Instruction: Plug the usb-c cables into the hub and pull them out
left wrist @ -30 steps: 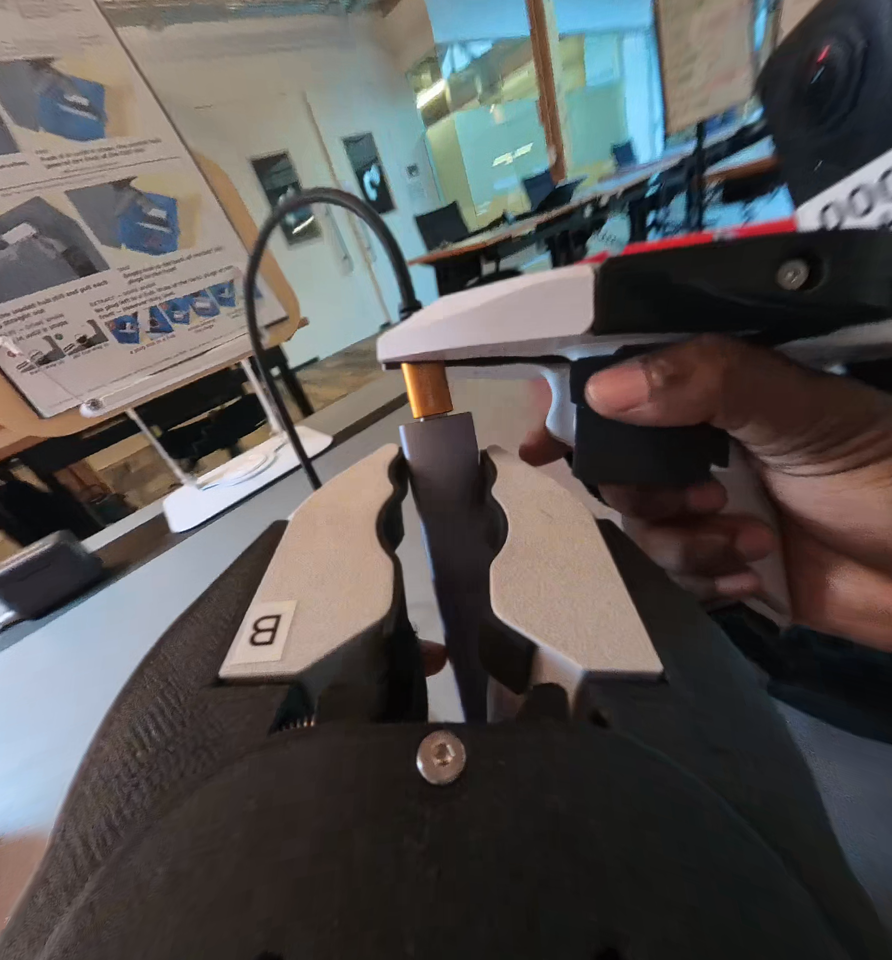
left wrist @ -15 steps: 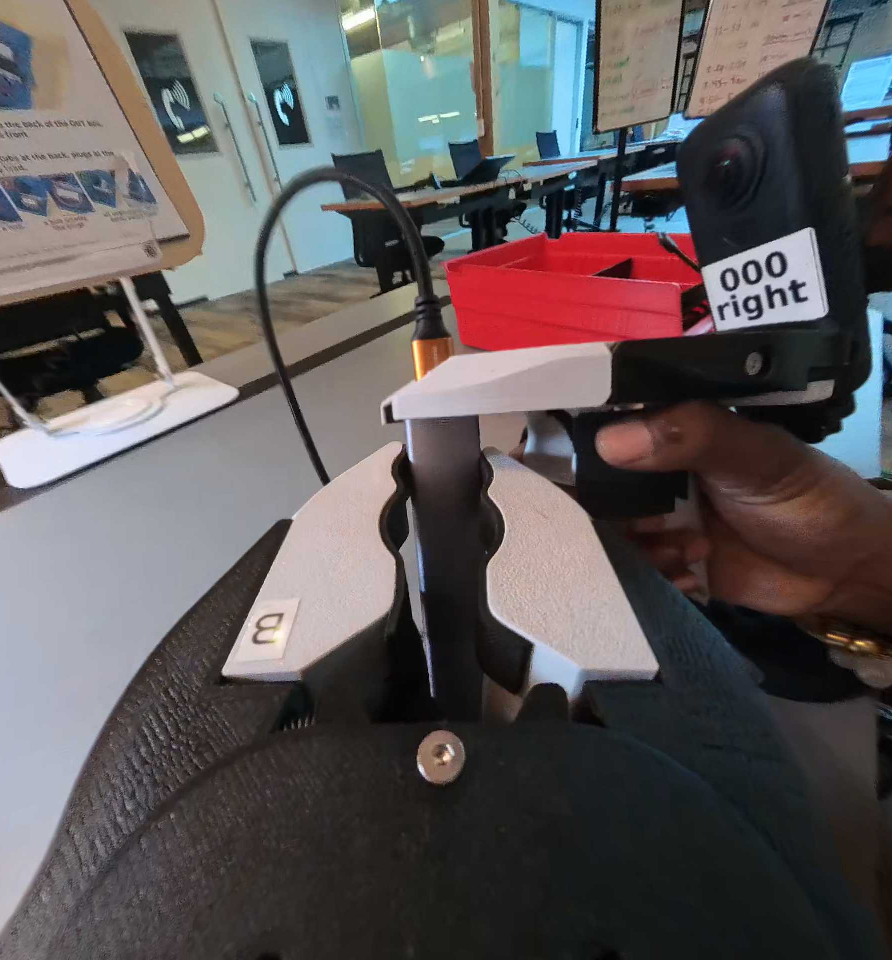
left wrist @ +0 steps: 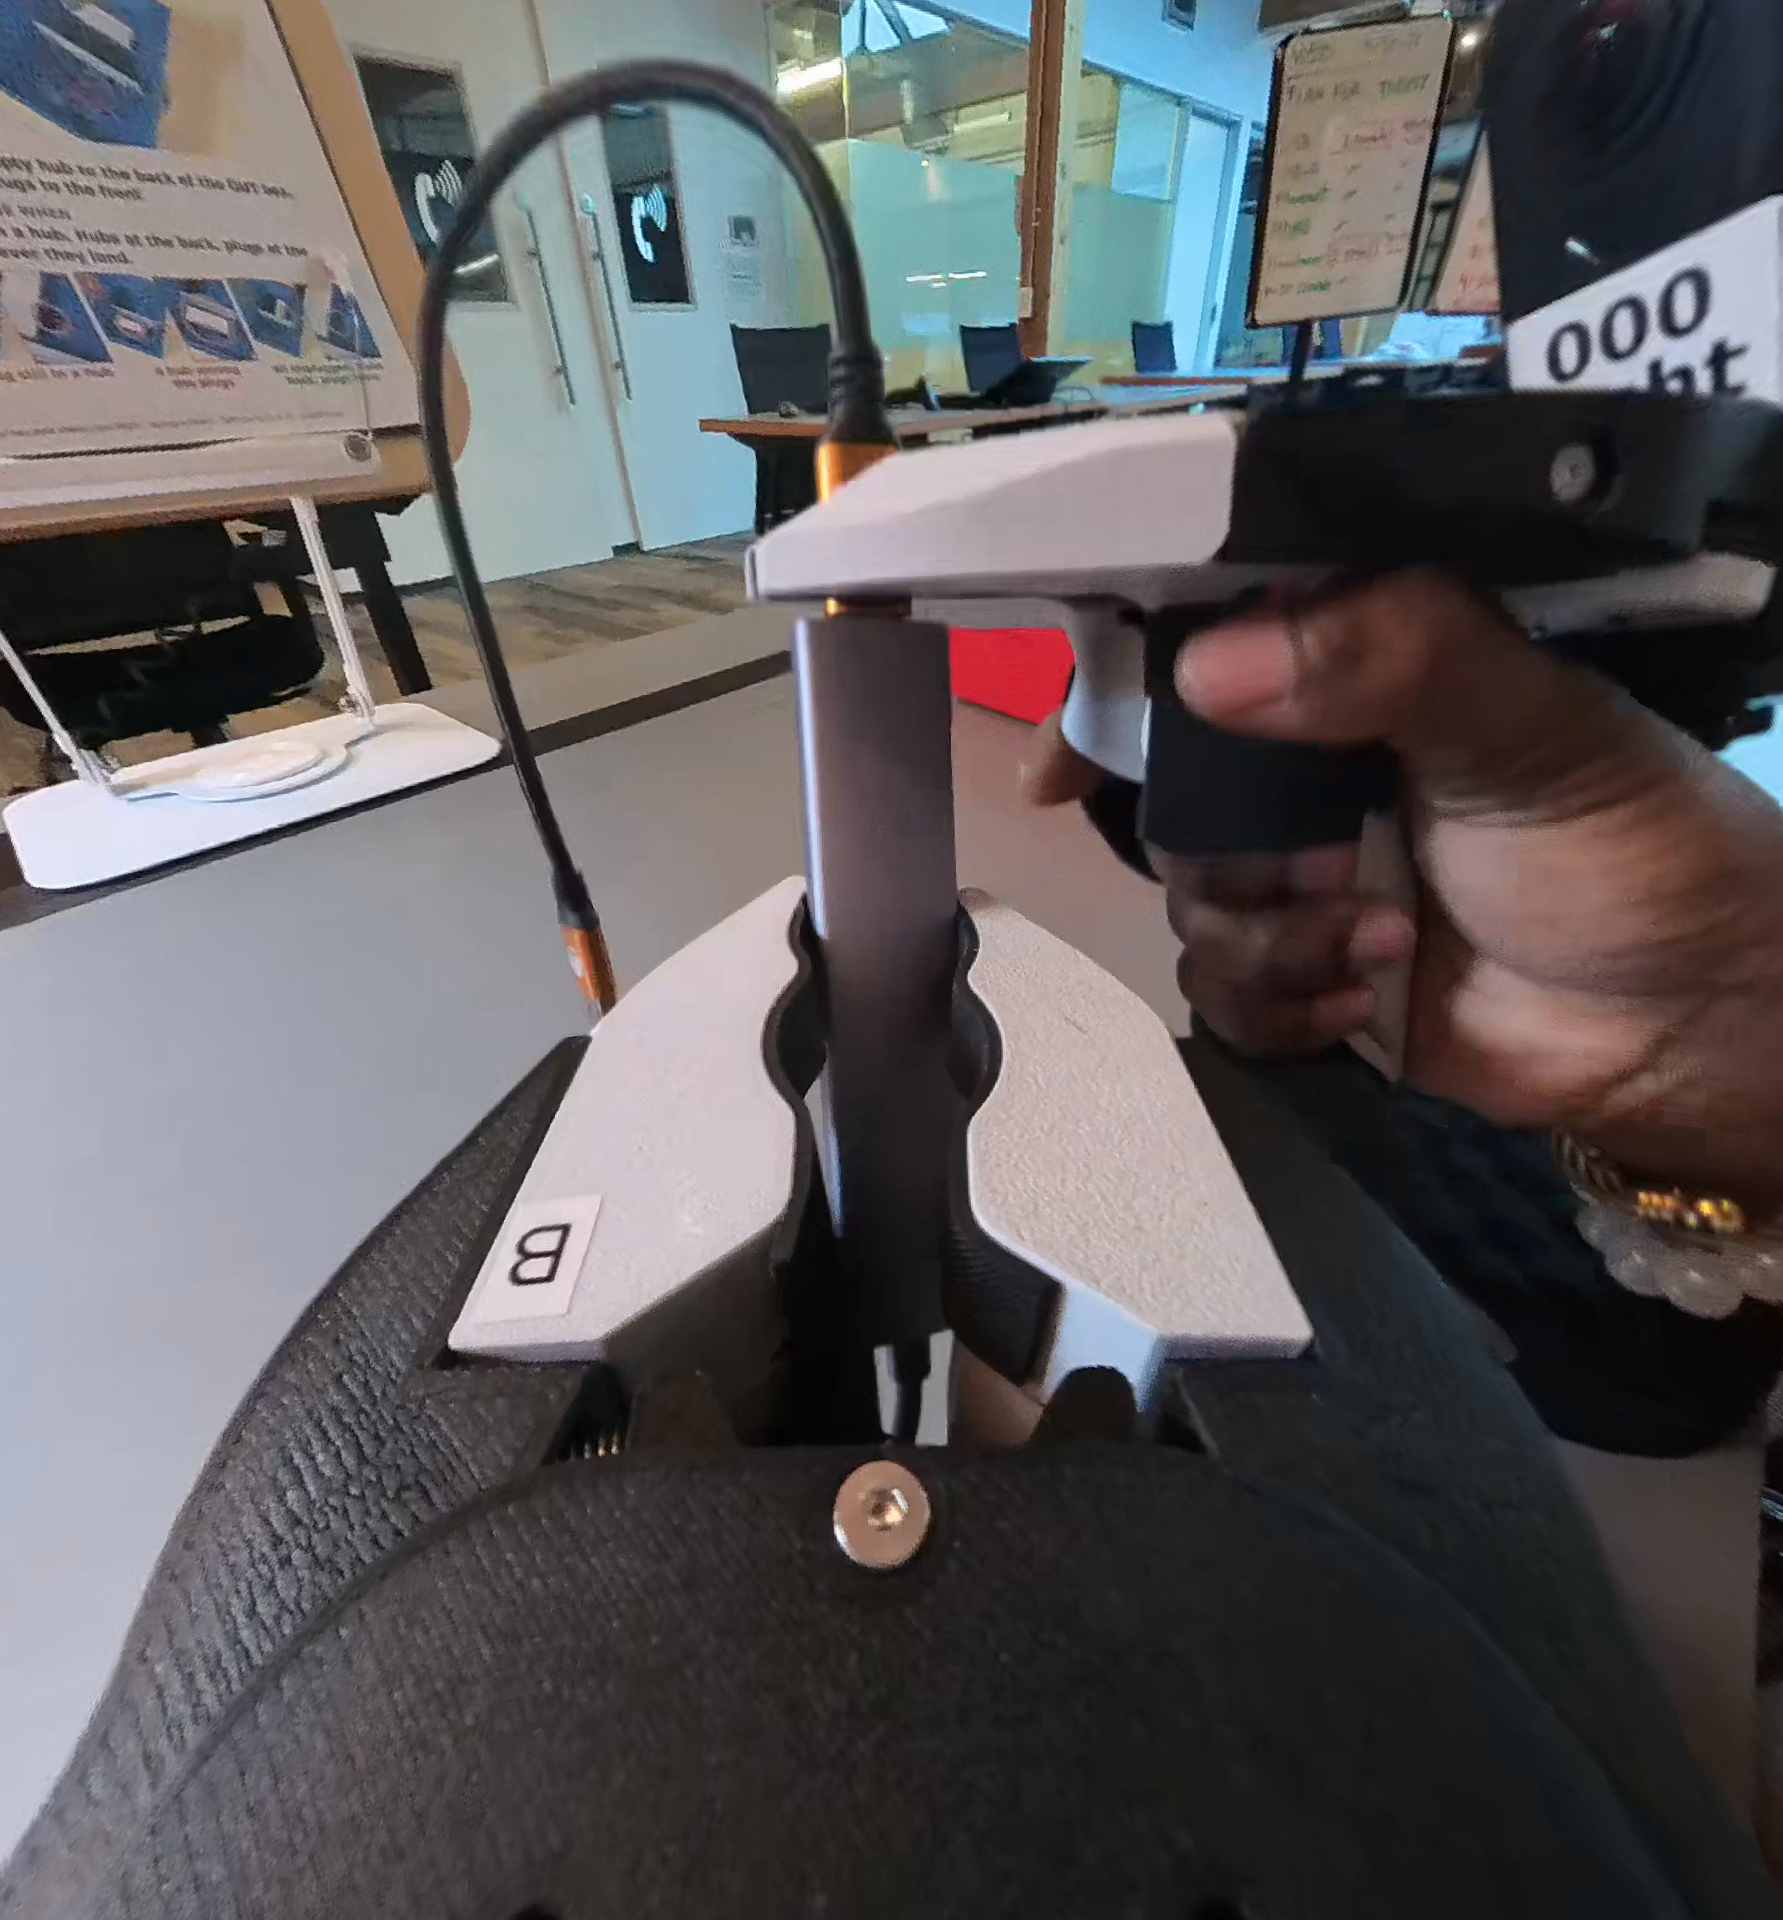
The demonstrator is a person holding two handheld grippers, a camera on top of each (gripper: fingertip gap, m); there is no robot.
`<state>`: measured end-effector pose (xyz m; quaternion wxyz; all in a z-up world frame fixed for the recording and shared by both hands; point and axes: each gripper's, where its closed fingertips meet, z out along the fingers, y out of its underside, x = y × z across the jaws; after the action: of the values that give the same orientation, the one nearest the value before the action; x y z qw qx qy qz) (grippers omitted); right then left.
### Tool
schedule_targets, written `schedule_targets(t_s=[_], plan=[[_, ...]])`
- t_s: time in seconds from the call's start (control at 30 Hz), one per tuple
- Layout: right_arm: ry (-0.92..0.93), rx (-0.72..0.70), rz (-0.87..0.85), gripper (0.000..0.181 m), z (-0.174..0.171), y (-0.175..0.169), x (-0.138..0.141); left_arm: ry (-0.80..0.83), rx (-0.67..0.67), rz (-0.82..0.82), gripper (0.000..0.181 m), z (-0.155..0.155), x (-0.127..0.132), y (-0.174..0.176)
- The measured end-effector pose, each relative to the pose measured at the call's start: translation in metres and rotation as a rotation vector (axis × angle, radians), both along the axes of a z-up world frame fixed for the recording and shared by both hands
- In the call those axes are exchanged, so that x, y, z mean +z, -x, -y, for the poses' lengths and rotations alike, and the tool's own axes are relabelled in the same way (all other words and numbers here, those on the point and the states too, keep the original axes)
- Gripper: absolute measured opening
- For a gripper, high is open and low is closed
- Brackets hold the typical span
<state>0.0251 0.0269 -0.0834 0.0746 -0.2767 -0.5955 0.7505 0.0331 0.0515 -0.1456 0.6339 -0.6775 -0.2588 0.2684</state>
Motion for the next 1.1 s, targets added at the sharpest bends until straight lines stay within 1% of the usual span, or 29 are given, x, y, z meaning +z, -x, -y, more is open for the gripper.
schedule_targets(t_s=[0.07,0.17,0.23,0.27,0.33,0.37,0.4,0.43,0.5,0.57,0.6,0.63,0.67,0.7,0.73,0.77,0.8,0.87,0.9,0.93,0.97,1.03,1.1], plan=[[-0.035,0.015,0.025,0.004,0.003,0.003,-0.005,-0.018,-0.003,0.03,0.021,0.002,-0.002,0.001],[0.019,0.017,0.061,0.005,0.002,0.003,-0.01,-0.003,0.004,0.04,0.02,0.003,-0.007,0.003],[0.061,-0.024,0.063,0.006,-0.002,0.001,-0.01,0.023,0.005,0.014,0.021,0.001,-0.005,0.002],[0.073,-0.042,0.063,0.005,-0.001,-0.002,-0.01,0.033,0.022,-0.009,0.022,0.001,-0.003,0.002],[0.088,-0.071,0.077,0.005,0.004,-0.008,-0.016,0.048,0.073,-0.112,0.03,0.004,0.007,0.002],[0.123,-0.095,0.08,0.005,0.004,-0.009,-0.016,0.087,0.112,-0.168,0.031,0.008,0.01,0.003],[0.151,-0.114,0.086,0.005,0.003,-0.01,-0.016,0.136,0.139,-0.21,0.031,0.009,0.01,0.003],[0.16,-0.12,0.094,0.005,0.003,-0.009,-0.017,0.177,0.142,-0.233,0.025,0.008,0.008,0.002],[0.157,-0.087,0.09,0.005,0.001,-0.011,-0.017,0.197,0.15,-0.235,0.024,0.008,0.006,0.002],[0.182,-0.03,0.046,0.008,-0.005,-0.012,-0.009,0.141,0.054,-0.171,0.023,0.003,0.005,-0.002],[0.23,0.022,0.02,0.012,-0.009,-0.014,-0.001,0.098,-0.018,-0.122,0.023,0.0,0.004,-0.006],[0.284,0.111,0.01,0.013,-0.013,-0.018,0.008,0.05,-0.094,-0.084,0.023,-0.002,0.005,-0.011],[0.319,0.223,0.031,0.022,-0.015,-0.023,0.012,0.005,-0.161,-0.038,0.023,-0.003,0.006,-0.016],[0.318,0.332,0.067,0.038,-0.016,-0.027,0.012,-0.04,-0.223,0.005,0.023,-0.002,0.008,-0.019],[0.273,0.415,0.095,0.046,-0.015,-0.031,0.007,-0.078,-0.303,0.038,0.023,-0.002,0.01,-0.025],[0.202,0.473,0.1,0.05,-0.013,-0.035,-0.001,-0.111,-0.368,0.06,0.023,-0.002,0.012,-0.031],[0.14,0.508,0.08,0.051,-0.011,-0.039,-0.006,-0.133,-0.399,0.077,0.023,-0.002,0.014,-0.034],[0.079,0.536,-0.008,0.047,-0.007,-0.049,-0.007,-0.141,-0.481,0.104,0.023,-0.004,0.013,-0.042],[0.065,0.535,-0.052,0.044,-0.005,-0.052,-0.005,-0.138,-0.501,0.112,0.024,-0.005,0.013,-0.044],[0.052,0.531,-0.087,0.035,-0.003,-0.054,-0.003,-0.127,-0.511,0.115,0.024,-0.006,0.012,-0.045],[0.039,0.52,-0.12,0.013,-0.001,-0.055,-0.003,-0.115,-0.517,0.113,0.023,-0.008,0.011,-0.046],[0.015,0.476,-0.19,0.012,-0.001,-0.055,-0.003,-0.104,-0.518,0.101,0.024,-0.009,0.01,-0.047],[0.012,0.457,-0.194,0.011,-0.002,-0.055,-0.003,-0.098,-0.514,0.09,0.024,-0.01,0.011,-0.047]])
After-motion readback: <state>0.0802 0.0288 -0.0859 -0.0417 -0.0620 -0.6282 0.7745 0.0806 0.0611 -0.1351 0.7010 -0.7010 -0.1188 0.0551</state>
